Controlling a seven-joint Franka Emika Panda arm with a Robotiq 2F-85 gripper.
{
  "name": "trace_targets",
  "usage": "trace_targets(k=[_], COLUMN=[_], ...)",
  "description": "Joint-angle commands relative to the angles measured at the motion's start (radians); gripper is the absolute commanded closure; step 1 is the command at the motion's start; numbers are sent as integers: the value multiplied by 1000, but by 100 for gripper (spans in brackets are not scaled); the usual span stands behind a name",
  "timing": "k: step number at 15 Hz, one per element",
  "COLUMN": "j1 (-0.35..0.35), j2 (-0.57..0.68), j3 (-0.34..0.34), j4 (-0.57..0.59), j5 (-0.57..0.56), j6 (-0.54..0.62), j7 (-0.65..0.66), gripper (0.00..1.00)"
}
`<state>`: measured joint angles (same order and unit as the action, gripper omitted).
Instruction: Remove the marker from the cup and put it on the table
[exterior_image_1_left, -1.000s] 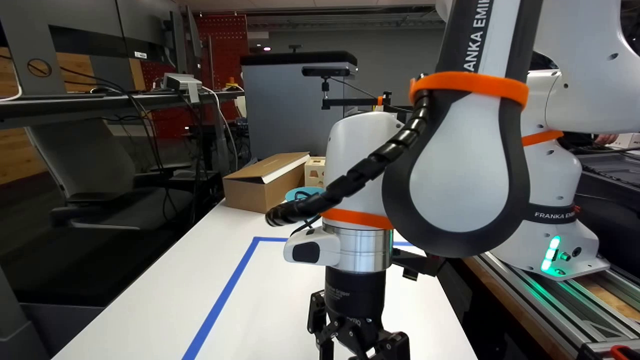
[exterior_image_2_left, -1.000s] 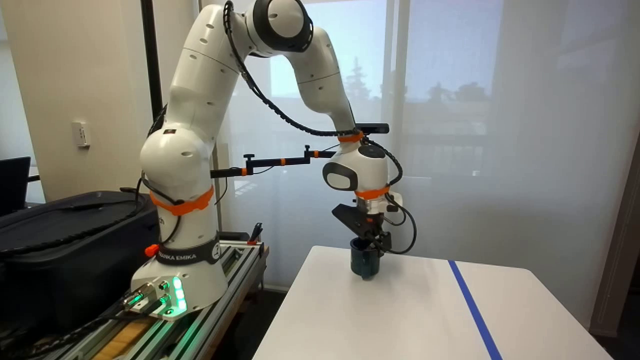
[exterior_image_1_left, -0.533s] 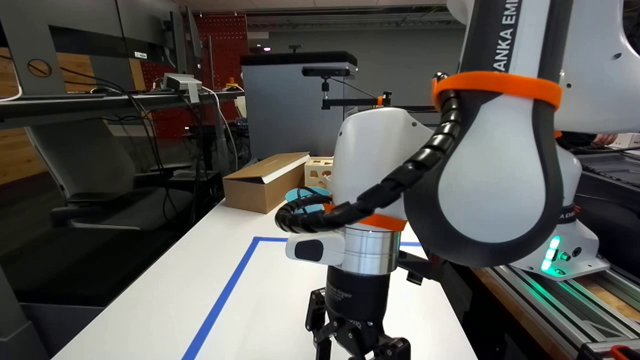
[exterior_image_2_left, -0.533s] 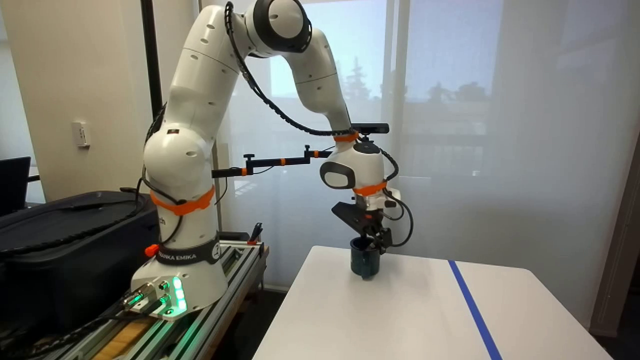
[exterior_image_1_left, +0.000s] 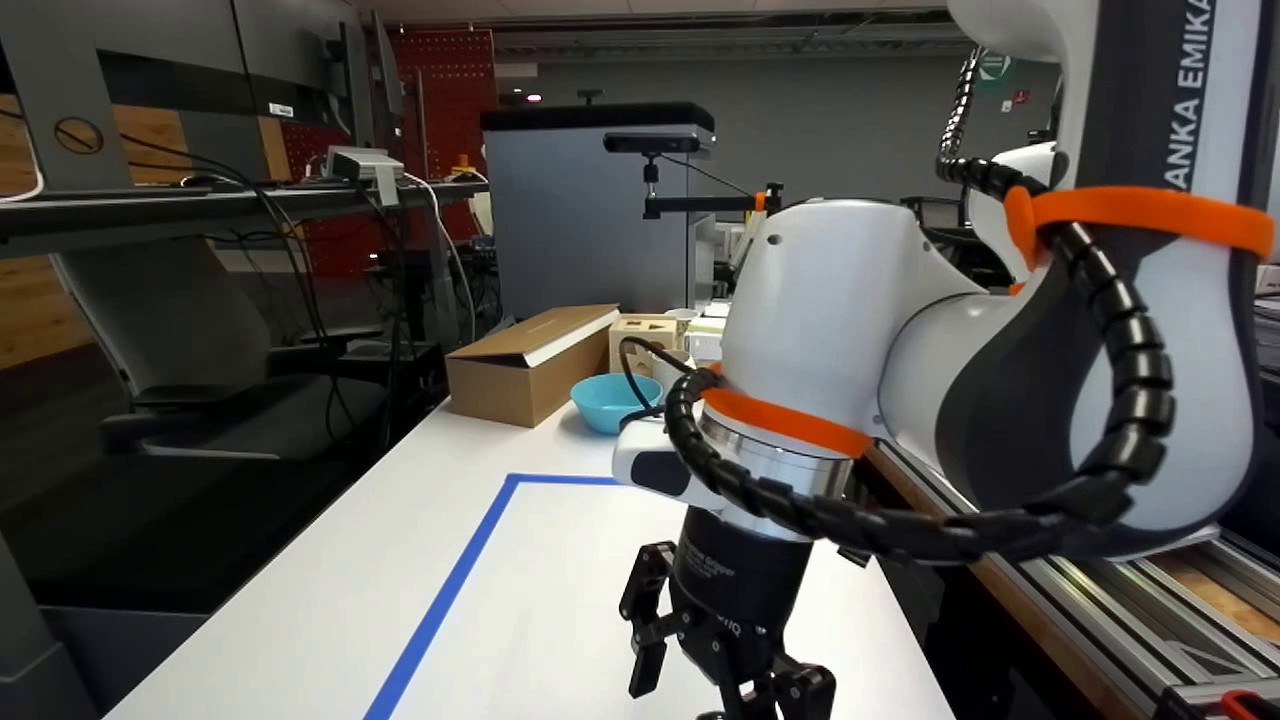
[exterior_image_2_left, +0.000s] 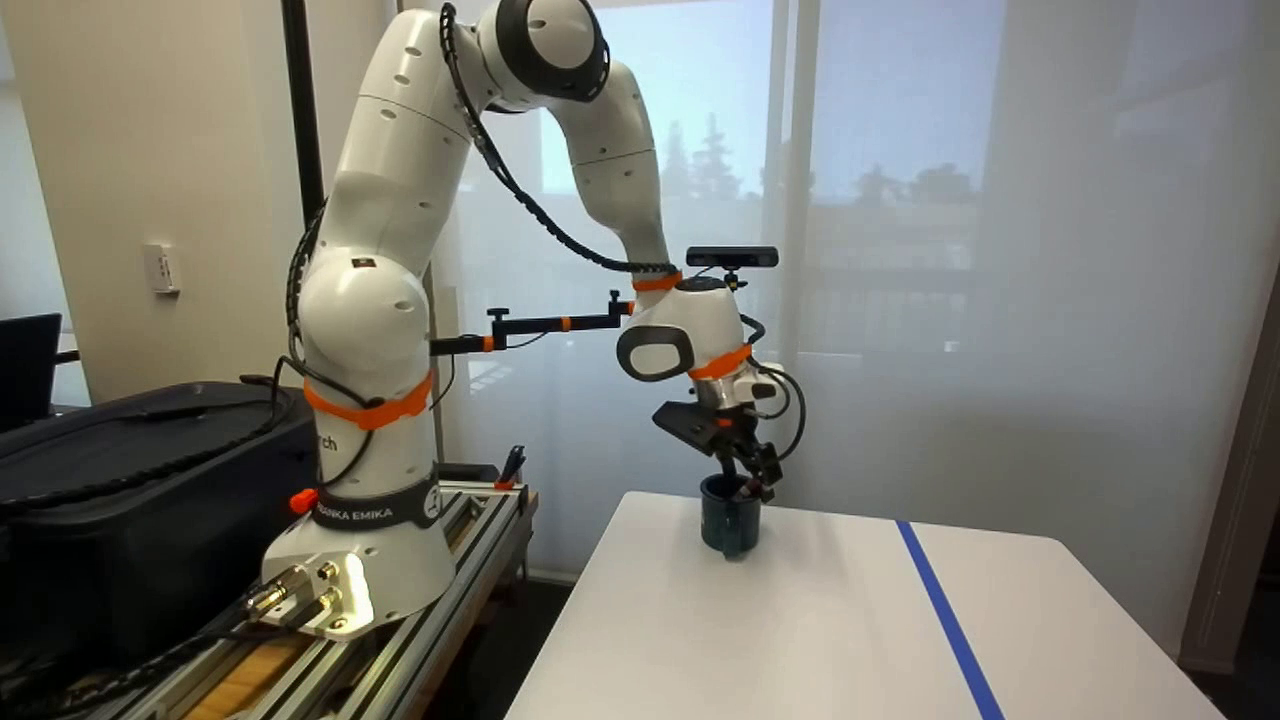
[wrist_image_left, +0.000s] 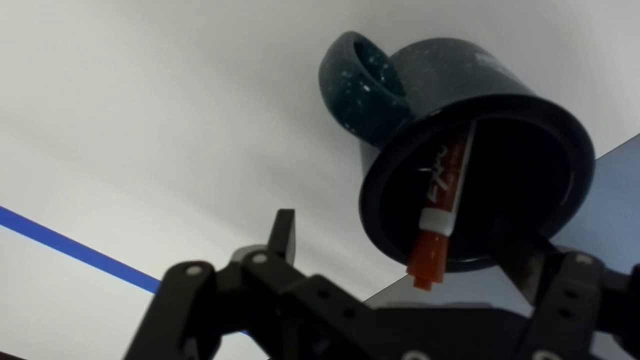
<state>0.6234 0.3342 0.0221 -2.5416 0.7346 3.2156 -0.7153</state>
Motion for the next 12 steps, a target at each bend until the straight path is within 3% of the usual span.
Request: trace_targets(k=[1,12], j1=[128,312], j2=[-32,-26], j3=[-99,-214], j4=[-46,-41], j5=[0,6], j6=[29,13], j7=[46,87], gripper=[0,1])
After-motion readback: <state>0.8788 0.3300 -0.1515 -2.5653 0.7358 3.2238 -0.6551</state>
